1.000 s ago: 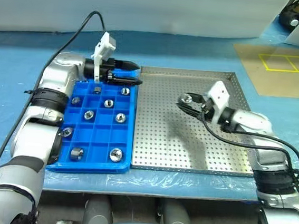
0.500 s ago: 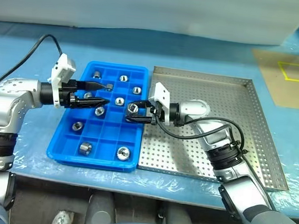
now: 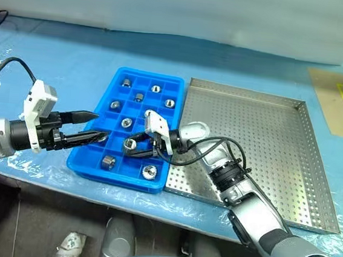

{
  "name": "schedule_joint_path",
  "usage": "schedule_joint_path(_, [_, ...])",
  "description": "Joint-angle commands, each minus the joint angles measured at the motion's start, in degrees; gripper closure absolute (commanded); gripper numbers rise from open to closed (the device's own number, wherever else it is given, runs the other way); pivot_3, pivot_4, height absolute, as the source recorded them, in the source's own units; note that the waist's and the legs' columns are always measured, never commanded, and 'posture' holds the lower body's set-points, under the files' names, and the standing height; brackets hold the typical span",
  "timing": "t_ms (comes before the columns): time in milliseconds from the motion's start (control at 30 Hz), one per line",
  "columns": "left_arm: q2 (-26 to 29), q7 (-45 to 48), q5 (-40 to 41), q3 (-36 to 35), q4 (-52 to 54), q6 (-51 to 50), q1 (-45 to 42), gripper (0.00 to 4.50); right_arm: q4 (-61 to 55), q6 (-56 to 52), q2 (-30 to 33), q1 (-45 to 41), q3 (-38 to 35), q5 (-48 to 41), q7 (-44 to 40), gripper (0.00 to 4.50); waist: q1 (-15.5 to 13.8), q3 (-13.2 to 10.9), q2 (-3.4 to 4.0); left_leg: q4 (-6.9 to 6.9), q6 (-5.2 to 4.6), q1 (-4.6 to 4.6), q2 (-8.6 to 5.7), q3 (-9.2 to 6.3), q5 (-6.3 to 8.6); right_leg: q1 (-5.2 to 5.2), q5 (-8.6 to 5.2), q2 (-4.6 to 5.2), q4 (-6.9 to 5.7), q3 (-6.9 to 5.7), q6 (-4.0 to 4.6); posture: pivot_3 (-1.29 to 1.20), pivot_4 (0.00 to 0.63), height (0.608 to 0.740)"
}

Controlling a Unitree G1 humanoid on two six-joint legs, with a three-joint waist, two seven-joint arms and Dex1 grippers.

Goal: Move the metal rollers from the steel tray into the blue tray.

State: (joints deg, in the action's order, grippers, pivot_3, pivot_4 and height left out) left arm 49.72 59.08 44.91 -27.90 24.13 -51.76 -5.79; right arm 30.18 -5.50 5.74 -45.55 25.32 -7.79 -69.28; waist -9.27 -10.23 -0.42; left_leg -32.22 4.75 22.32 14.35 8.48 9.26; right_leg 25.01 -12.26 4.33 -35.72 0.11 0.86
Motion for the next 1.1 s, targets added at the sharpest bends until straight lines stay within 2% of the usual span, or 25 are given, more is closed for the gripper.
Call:
schedule_joint_path(33, [1.2,-1.3,2.0,-1.8,1.8,0.4,0.1,0.78,5.4,3.6,-0.3,-1.9,-1.9,1.2,0.7,2.73,-0.2,0.0,0.00,0.00,0.02,-0.02,0.01,0.00,-0.01,-0.03,0.00,0.01,-0.02,0.01,0.00,0.39,0.150,0.740])
schedule_joint_path(200, [1.5,-2.0,2.1,-0.1,0.7,1.3,-1.1,0.78,8.0,5.8,0.0,-2.8,-3.4,2.0,0.6,2.73,-1.0,0.0,-0.01,0.00,0.03,-0.14,0.06,0.00,-0.02,-0.16,0.00,-0.01,-0.02,0.02,0.00,0.36,0.150,0.740])
schedule_joint_path(400, [1.9,-1.3,1.2,3.5,-2.5,2.9,-4.7,0.78,3.8,4.2,1.5,-1.0,-3.8,1.1,-1.4,2.73,-1.1,0.0,-0.01,-0.07,0.07,-0.08,0.06,0.00,-0.04,-0.19,-0.01,-0.01,0.01,0.00,0.01,0.32,0.150,0.740])
schedule_joint_path(500, [2.2,-0.8,0.7,5.2,-3.9,3.9,-6.1,0.78,1.9,3.1,2.6,0.0,-4.0,0.3,-3.3,1.76,-0.9,0.0,-0.02,-0.09,0.14,-0.09,0.09,0.00,-0.08,-0.18,-0.01,-0.06,0.01,0.00,0.00,0.30,0.150,0.740])
schedule_joint_path(633, [2.7,0.0,0.2,7.1,-5.7,5.1,-7.7,0.78,1.9,0.9,2.5,-0.1,-4.6,1.7,0.6,0.51,-0.9,0.0,-0.02,-0.08,0.35,-0.11,0.14,0.00,-0.21,-0.17,-0.01,-0.11,0.00,-0.01,0.00,0.27,0.150,0.740])
schedule_joint_path(967, [2.8,1.9,-1.6,11.0,-12.0,8.2,-15.6,0.78,0.3,1.6,4.3,-1.4,-9.1,0.0,4.5,0.51,-0.8,0.0,-0.02,-0.09,0.53,-0.12,0.16,0.00,-0.31,-0.20,0.00,-0.09,-0.11,0.01,0.01,0.21,0.150,0.740])
schedule_joint_path(1100, [2.0,3.3,-3.4,13.7,-16.1,10.3,-20.4,0.78,-4.2,-1.3,8.2,-2.6,-12.7,-2.1,4.0,0.51,-0.7,0.0,-0.02,-0.10,0.60,-0.07,0.16,0.00,-0.36,-0.17,0.00,-0.10,-0.11,0.01,0.00,0.17,0.150,0.740])
